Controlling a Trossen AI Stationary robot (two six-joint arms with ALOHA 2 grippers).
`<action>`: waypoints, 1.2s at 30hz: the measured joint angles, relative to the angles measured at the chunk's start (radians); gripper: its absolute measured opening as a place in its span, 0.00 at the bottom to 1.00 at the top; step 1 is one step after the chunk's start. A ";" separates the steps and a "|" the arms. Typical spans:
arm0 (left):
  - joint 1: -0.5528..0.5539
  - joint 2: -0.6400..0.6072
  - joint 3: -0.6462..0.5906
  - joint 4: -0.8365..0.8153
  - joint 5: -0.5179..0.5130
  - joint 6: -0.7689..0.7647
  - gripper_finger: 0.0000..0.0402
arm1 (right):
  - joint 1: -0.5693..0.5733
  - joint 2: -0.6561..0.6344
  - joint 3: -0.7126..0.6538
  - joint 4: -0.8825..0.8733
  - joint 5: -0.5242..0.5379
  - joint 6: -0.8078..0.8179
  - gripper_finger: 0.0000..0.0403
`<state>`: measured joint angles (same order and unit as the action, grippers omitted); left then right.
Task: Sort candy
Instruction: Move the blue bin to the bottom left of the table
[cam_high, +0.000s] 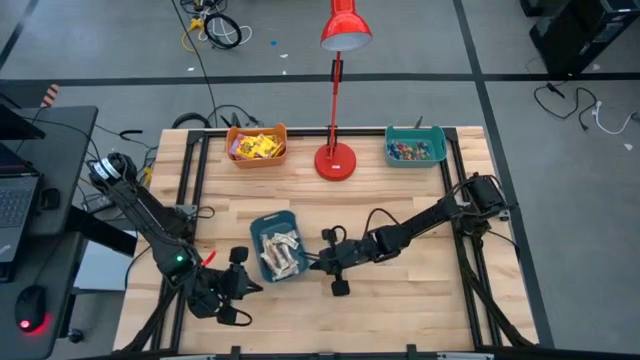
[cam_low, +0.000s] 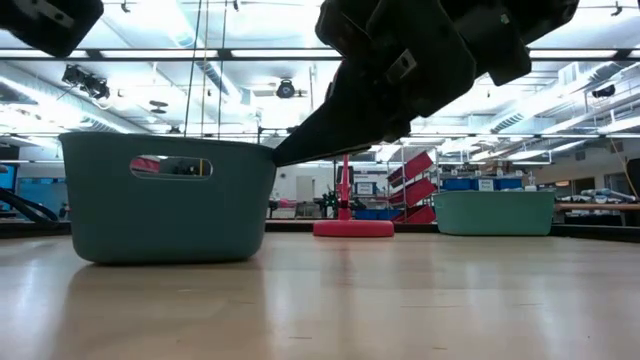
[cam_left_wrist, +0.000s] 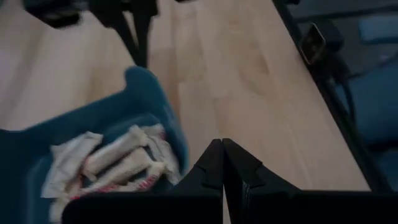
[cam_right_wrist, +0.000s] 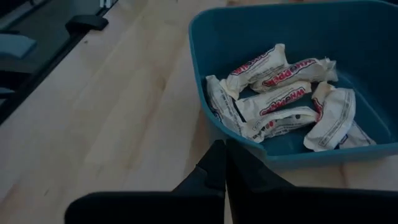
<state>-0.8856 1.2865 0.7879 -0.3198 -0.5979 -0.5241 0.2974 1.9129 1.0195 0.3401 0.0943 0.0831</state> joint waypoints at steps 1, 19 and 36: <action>-0.001 0.000 0.000 -0.004 0.017 -0.003 0.00 | -0.002 0.000 0.000 0.000 -0.004 -0.009 0.00; 0.004 0.095 0.000 0.099 -0.046 0.051 0.00 | -0.046 -0.067 0.000 -0.228 0.122 -0.009 0.00; 0.045 0.204 0.000 0.087 -0.152 -0.015 0.00 | -0.056 -0.066 0.000 -0.179 0.061 -0.023 0.00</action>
<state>-0.8409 1.4907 0.7883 -0.2329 -0.7494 -0.5388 0.2417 1.8473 1.0195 0.1616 0.1551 0.0597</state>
